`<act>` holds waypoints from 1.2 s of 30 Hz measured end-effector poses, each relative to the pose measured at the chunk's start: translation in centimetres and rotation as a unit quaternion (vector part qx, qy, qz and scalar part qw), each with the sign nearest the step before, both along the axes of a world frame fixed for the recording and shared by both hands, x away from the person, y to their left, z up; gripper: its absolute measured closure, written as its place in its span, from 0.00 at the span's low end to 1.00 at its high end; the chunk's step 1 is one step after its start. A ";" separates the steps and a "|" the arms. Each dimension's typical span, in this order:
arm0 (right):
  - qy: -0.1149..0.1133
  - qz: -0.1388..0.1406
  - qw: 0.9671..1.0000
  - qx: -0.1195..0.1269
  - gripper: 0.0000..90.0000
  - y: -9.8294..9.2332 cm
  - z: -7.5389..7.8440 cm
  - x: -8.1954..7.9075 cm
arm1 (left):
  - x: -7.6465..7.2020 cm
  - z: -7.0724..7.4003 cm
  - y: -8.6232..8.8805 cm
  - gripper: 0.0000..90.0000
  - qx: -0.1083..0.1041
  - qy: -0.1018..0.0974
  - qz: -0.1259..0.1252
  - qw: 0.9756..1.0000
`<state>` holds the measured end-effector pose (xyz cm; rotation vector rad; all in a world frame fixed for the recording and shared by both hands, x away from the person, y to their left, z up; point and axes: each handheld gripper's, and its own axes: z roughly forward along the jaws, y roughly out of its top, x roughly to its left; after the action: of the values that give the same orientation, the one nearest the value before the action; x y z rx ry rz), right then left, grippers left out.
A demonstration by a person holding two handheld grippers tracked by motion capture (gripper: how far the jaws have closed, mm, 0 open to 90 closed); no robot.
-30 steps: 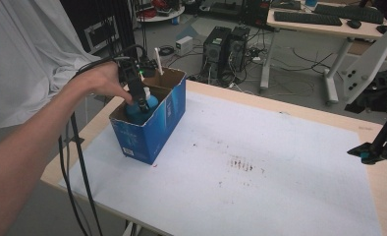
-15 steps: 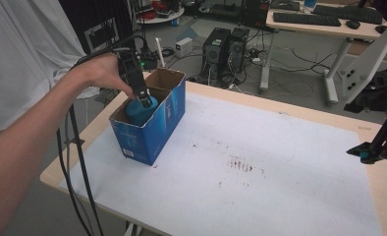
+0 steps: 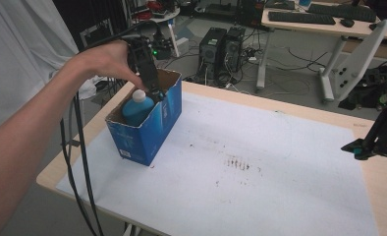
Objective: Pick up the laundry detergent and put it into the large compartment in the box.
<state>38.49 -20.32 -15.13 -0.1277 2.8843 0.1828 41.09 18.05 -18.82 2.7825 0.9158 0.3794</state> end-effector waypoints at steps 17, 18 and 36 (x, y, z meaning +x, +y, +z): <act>-0.001 0.001 1.000 0.002 0.14 0.1 0.1 0.0 | 0.1 1.3 -7.9 0.18 0.001 -0.007 -0.085 0.996; -0.001 0.001 1.000 0.003 0.14 0.1 0.1 0.0 | 0.2 1.0 -8.4 0.18 0.004 -0.006 -0.090 0.996; -0.001 -0.005 1.000 0.011 0.14 0.1 0.2 -0.1 | 0.6 -5.2 -16.2 0.18 0.024 0.023 -0.154 0.987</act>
<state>38.41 -20.23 -14.93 -0.1103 2.8786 0.2128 41.73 1.84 -24.06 2.9240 0.4754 0.2909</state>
